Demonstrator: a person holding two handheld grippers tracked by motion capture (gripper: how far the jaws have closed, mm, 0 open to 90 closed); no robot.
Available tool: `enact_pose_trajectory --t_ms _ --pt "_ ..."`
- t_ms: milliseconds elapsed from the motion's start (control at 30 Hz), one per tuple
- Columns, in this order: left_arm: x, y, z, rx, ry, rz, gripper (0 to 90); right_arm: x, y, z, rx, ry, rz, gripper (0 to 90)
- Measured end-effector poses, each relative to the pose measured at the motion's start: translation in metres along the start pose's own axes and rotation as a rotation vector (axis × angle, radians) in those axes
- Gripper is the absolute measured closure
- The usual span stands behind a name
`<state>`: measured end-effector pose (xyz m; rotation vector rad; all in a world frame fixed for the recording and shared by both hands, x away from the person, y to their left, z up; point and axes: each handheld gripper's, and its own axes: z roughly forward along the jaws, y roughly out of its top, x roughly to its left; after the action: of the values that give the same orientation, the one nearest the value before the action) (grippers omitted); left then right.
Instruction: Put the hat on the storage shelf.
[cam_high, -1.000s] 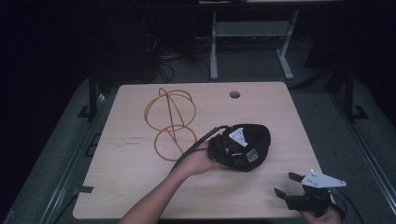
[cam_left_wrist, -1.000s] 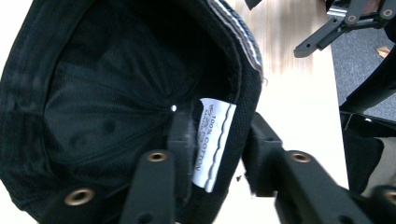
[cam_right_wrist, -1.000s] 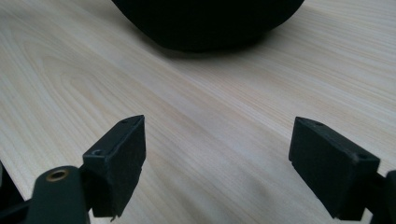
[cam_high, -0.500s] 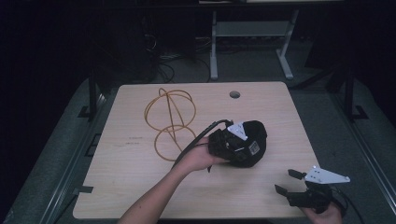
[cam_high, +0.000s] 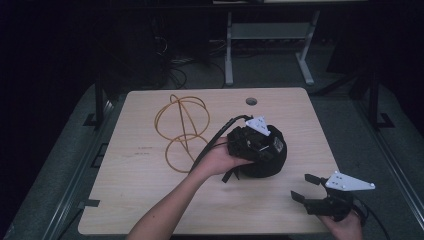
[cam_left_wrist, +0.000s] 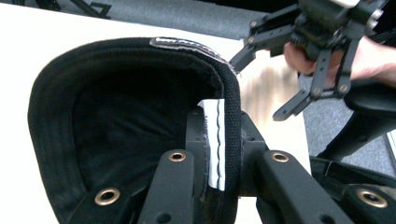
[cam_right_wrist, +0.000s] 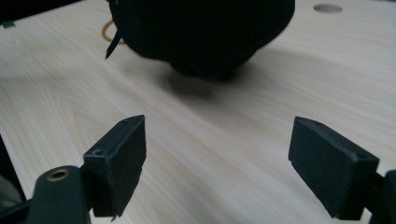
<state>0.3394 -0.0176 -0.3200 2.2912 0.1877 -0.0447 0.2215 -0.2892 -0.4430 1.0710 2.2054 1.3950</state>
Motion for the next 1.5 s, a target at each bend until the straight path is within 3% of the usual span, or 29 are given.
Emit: enact_pose_trajectory --t_ms 300,667,867,967,1033,1167,1300,1500 --pt "-0.001 0.007 -0.002 -0.029 -0.026 -0.012 79.4 0.006 0.015 0.013 -0.042 0.034 -0.001 18.6" --pt "-0.01 0.017 0.005 -0.007 -0.038 0.023 79.1 0.009 0.026 0.022 -0.08 0.071 0.011 19.1" --pt "-0.013 0.021 0.01 -0.006 -0.058 0.029 79.3 0.01 0.027 0.023 -0.095 0.05 0.014 23.7" --pt "-0.014 0.023 0.012 0.003 -0.068 0.038 79.4 0.01 0.028 0.024 -0.108 0.045 -0.014 37.6" --pt "-0.016 0.024 0.014 0.009 -0.073 0.044 79.5 0.01 0.028 0.024 -0.131 0.053 -0.026 58.6" --pt "-0.019 0.025 0.014 0.014 -0.073 0.059 79.5 0.009 0.03 0.023 -0.16 0.068 -0.037 80.6" --pt "-0.02 0.024 0.01 0.01 -0.053 0.064 78.7 0.008 0.035 0.018 -0.158 0.062 -0.059 85.4" --pt "-0.023 0.017 0.001 0.021 -0.004 0.078 65.6 0.005 0.047 0.005 -0.156 0.053 -0.066 86.6"
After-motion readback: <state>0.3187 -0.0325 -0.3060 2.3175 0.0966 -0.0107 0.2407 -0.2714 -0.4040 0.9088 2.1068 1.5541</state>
